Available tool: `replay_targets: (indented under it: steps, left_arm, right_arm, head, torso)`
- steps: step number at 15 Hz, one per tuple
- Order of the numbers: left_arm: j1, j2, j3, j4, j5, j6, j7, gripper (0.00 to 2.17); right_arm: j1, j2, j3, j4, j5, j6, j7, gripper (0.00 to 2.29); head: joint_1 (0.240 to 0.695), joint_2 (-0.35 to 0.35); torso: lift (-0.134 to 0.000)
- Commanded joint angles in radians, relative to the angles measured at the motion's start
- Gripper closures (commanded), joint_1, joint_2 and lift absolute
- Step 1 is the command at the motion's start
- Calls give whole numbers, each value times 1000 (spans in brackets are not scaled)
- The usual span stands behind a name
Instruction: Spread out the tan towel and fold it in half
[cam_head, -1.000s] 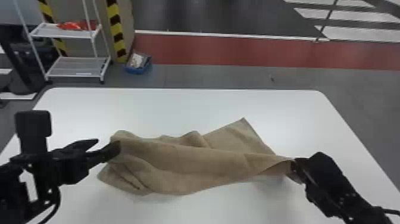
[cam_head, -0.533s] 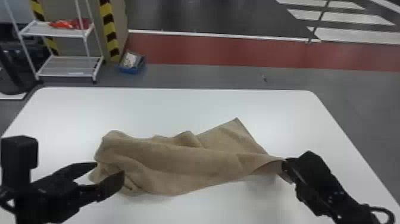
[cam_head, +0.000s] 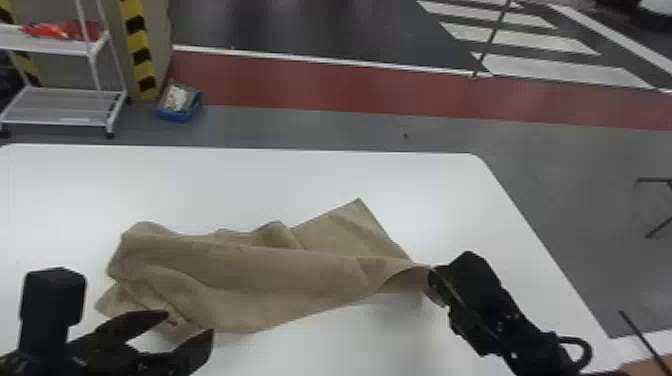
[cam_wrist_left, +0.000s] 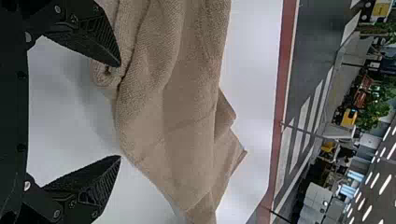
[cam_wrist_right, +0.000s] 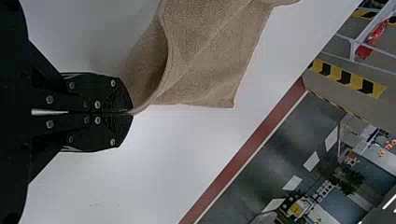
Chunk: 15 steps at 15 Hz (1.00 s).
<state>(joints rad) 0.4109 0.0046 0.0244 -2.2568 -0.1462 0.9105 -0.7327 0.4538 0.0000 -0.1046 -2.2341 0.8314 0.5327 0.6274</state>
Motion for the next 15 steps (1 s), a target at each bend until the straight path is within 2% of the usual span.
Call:
replay_targets:
  steps: [1, 7, 14, 15]
  left_arm:
    - [-23, -7, -23, 46, -13, -15, 13, 215]
    - [-57, -7, -23, 95, -27, -21, 50, 215]
    - [-57, -7, -4, 99, -29, -21, 50, 218]
    - [-57, -7, -6, 103, -42, -21, 50, 269]
  right_arm:
    - [-1, 1, -3, -1, 0, 3, 0, 1764]
    - [-15, 1, 0, 4, 0, 22, 5, 1764]
    - [-32, 1, -1, 16, 0, 31, 9, 1764]
    - [-33, 1, -1, 16, 0, 31, 9, 1764]
  head:
    - [695, -240]
    - [695, -244]
    - [695, -221]
    - [695, -221]
  torso:
    - [-124]
    - [-124]
    - [-124]
    - [-124]
